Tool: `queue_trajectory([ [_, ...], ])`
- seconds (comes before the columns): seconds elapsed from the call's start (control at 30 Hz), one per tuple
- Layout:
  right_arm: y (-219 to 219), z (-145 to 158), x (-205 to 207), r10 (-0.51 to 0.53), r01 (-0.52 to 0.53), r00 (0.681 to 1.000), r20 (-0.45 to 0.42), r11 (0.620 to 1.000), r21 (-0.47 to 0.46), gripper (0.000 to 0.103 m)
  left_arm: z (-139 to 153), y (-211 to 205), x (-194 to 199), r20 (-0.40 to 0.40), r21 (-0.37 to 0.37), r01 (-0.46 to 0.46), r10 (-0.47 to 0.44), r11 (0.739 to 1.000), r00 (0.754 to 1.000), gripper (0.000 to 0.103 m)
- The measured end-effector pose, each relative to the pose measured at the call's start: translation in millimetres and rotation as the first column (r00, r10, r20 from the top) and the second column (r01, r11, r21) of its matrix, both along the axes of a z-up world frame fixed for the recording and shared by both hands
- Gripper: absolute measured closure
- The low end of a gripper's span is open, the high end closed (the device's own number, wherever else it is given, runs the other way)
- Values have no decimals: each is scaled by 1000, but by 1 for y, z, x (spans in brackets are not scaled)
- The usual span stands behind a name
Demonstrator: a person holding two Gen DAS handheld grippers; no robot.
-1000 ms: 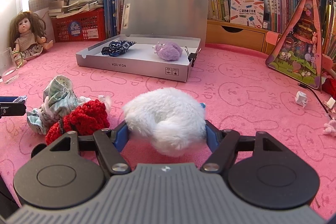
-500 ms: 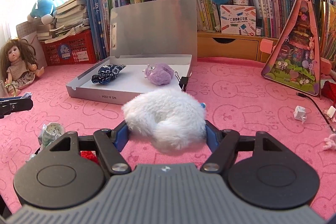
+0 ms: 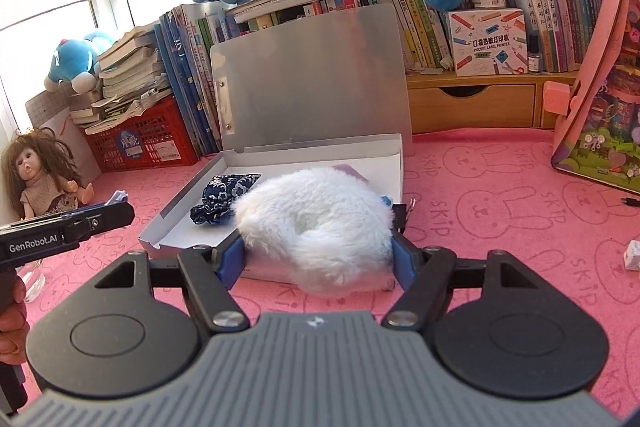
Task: Organize objects
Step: 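Carry the scrunchie and white plush with both grippers into the grey box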
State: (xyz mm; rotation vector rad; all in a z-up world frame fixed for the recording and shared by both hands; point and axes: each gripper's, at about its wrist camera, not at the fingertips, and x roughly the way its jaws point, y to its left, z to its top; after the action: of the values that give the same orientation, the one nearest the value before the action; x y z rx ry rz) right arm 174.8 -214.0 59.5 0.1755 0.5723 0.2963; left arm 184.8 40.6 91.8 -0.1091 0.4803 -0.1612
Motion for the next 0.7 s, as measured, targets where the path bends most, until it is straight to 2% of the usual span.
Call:
queue_trajectory([
  [0.1,10,-5,19,6,-5,1000,-29,1000,19,30,-10,-5,23,-22,21,0,0,1000,1000,56],
  [0.27,29,-17,46,11,-13,998,-62,1000,-24,30,-30,-7,57,-73,36,-8,10,999,997,56],
  [0.47,40,-37,74,7,-12,992,-127,999,-45,30,-54,-10,87,-148,87,-13,26,996,989,56],
  [0.57,43,-42,84,1,-10,990,-141,998,-60,30,-61,-12,98,-162,122,-14,34,992,986,56],
  [0.7,45,-47,97,-12,0,988,-156,997,-72,30,-67,-9,111,-181,131,-16,40,991,983,56],
])
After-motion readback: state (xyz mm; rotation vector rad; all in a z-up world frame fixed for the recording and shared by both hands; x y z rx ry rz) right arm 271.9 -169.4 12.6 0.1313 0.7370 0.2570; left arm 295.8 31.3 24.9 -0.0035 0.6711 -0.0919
